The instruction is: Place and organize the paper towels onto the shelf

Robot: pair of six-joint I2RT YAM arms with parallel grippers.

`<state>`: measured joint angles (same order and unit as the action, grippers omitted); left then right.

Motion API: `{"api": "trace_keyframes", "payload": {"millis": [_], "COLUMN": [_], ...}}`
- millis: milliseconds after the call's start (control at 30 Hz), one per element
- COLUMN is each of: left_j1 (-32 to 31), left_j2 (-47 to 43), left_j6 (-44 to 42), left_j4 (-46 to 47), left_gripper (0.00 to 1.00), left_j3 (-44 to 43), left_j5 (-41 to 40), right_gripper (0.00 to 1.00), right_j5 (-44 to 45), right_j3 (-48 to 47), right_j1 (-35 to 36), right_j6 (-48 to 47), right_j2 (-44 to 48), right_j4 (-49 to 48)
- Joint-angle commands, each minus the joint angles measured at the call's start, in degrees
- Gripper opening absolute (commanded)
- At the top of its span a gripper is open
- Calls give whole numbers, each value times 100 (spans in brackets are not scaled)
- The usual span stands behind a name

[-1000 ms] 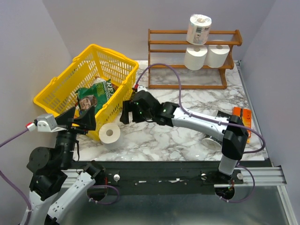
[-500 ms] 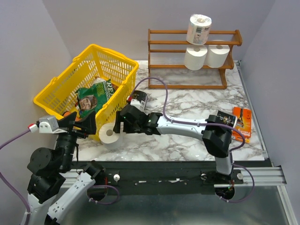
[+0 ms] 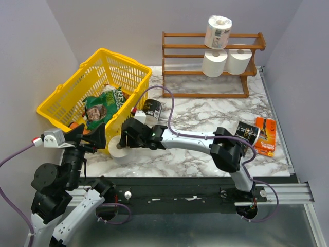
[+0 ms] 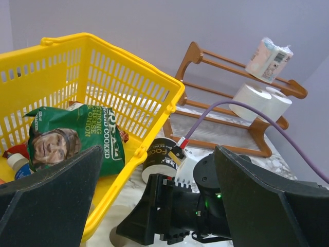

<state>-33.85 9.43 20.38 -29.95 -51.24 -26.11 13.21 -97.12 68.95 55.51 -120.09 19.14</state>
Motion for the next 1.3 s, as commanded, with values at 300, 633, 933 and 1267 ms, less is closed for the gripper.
{"api": "trace_keyframes", "payload": {"millis": [300,633,933,1267], "left_j1": [-8,-8,-8,-8], "left_j2": [-135,-29,225,1051], "left_j6": [-34,247,80,-332], "left_j4": [51,95,455,1228], "left_gripper": [99,99,99,99], "left_j3": [185,264,588,888], "left_j5": [-8,62,255,923], "right_gripper": [46,35,36,56], "right_j5": [1104,1438,1975,1904], "right_j3": [97,1044,4162,4580], "right_j1": [75,66,-844,-2280], "right_j6": [-329,-1543,-1112,-1480], "right_j2": [47,1197,3693,4458], "right_j4": [503,573,434,265]}}
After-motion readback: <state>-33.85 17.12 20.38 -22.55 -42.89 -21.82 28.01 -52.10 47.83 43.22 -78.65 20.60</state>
